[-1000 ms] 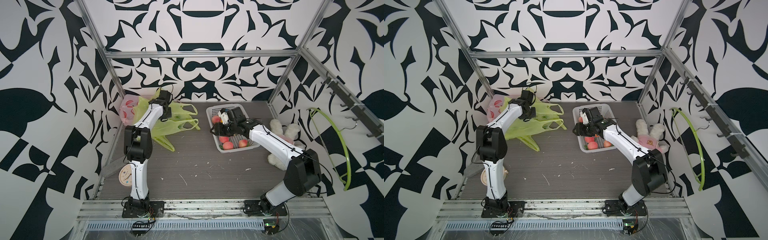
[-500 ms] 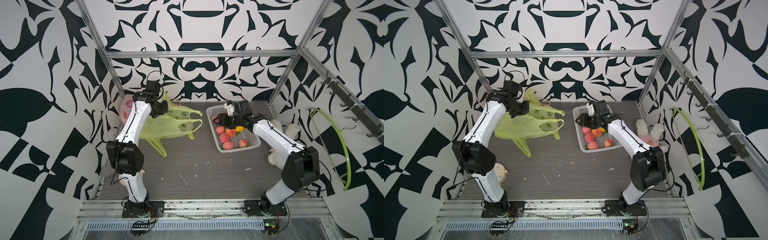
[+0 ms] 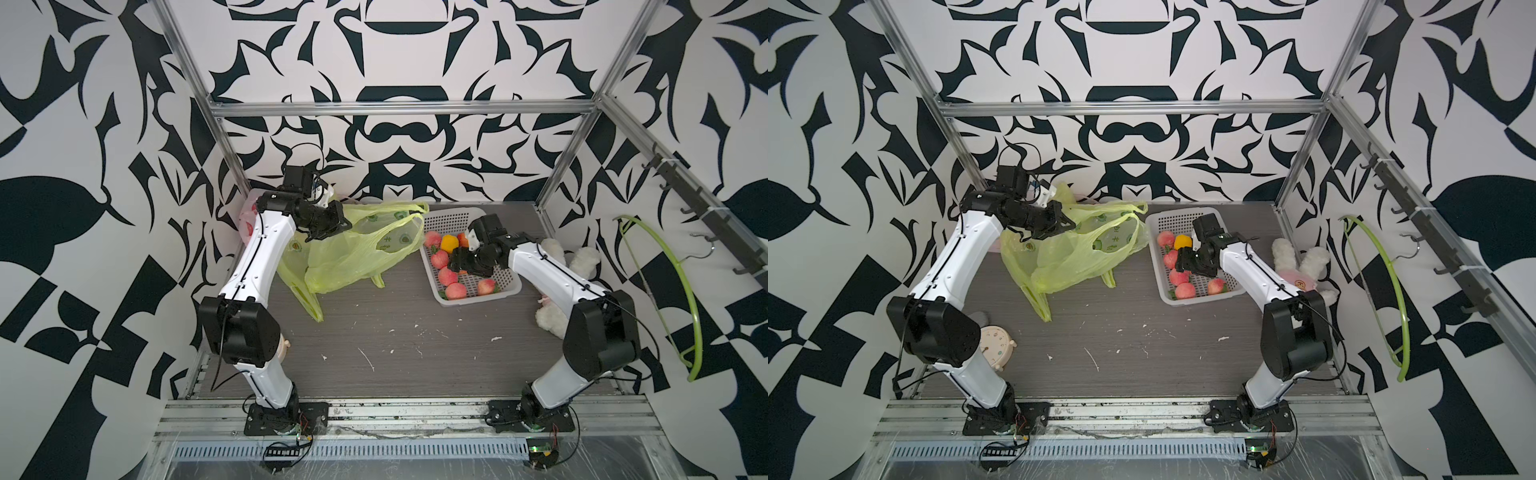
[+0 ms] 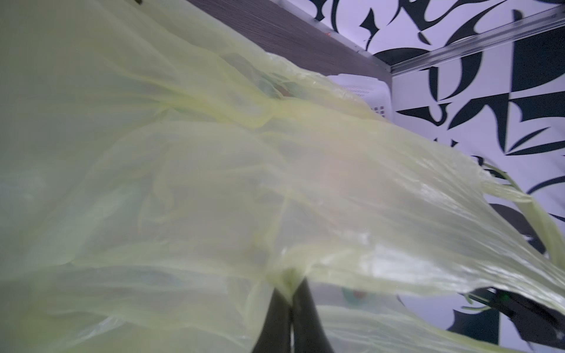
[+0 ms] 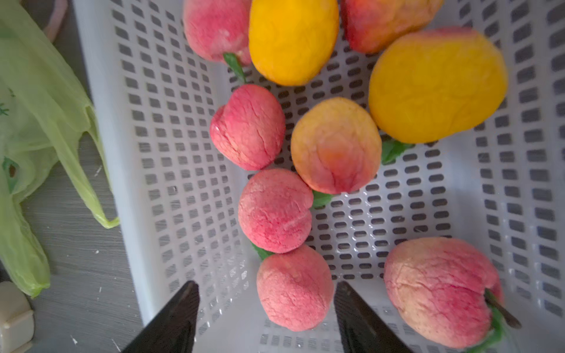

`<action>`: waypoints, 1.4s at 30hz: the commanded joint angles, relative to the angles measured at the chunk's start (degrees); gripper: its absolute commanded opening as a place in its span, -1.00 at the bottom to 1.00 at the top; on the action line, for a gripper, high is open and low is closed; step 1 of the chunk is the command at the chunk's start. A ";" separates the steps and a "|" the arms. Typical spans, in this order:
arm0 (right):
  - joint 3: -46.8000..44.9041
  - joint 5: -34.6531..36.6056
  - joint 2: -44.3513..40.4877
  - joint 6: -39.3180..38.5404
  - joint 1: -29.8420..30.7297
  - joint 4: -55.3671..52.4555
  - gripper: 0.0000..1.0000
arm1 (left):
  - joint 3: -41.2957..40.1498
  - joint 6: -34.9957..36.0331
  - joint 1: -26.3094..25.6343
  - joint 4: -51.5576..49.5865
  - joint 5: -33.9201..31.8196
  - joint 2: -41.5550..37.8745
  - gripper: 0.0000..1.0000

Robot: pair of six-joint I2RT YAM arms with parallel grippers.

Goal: Place the peach into a plastic bag & tie a knot
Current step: Pick up the plastic bag, then pick up the peach from the basket.

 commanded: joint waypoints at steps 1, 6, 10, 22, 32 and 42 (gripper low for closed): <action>-1.10 -0.34 1.47 -0.30 0.31 1.45 0.57 | -4.83 -4.17 0.13 6.11 8.19 -0.75 -1.00; -1.04 -1.97 5.11 0.33 0.54 4.70 0.99 | -10.95 -7.48 0.13 13.95 12.33 -1.83 -1.00; 0.59 -2.86 8.61 1.17 1.12 6.52 0.99 | -13.71 -9.00 0.13 16.99 14.71 -1.69 -1.00; 3.03 -3.02 10.29 1.97 1.75 9.04 0.04 | -15.58 -8.61 0.16 18.42 16.01 -0.62 -1.00; 1.73 -4.00 -11.05 0.69 1.78 0.80 -0.44 | -14.70 -8.74 0.13 18.63 16.32 0.28 -1.00; 8.82 -12.08 -18.54 1.92 4.93 -0.76 -0.47 | -14.77 -8.76 0.13 18.81 16.41 -0.01 -1.00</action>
